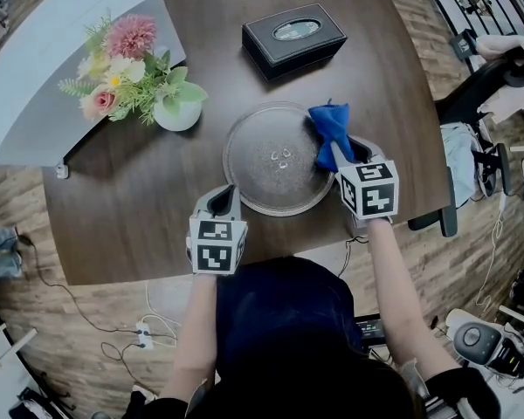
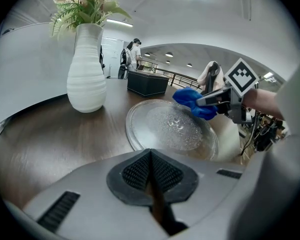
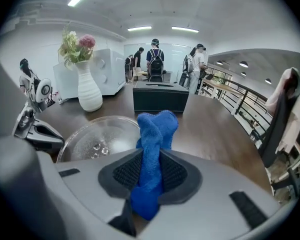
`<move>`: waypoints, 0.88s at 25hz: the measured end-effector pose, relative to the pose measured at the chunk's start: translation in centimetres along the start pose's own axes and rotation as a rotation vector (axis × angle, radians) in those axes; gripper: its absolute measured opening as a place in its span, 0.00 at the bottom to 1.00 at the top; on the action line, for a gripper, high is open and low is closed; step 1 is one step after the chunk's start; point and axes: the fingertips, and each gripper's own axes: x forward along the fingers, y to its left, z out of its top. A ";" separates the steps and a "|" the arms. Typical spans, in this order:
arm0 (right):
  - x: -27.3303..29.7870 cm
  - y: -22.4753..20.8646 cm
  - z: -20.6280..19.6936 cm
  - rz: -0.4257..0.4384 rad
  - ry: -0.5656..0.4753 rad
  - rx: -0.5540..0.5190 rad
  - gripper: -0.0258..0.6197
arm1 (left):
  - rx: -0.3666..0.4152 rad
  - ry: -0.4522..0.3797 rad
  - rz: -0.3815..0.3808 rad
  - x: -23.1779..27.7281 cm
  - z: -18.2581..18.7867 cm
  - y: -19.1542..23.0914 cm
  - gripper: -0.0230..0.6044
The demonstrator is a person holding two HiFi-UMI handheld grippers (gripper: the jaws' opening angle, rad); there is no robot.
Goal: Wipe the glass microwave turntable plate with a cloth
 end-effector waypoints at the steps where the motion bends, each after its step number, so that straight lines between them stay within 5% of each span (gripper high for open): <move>1: -0.4 0.4 0.5 0.010 -0.019 0.007 0.15 | 0.000 0.000 0.001 0.0 0.0 0.0 0.04; 11: -4.0 9.0 5.0 0.249 -0.176 0.107 0.15 | -0.008 -0.003 -0.008 -0.1 0.1 0.0 0.04; 22: -1.9 20.0 1.0 0.463 -0.066 0.034 0.15 | -0.020 -0.003 -0.022 -0.2 0.1 -0.1 0.04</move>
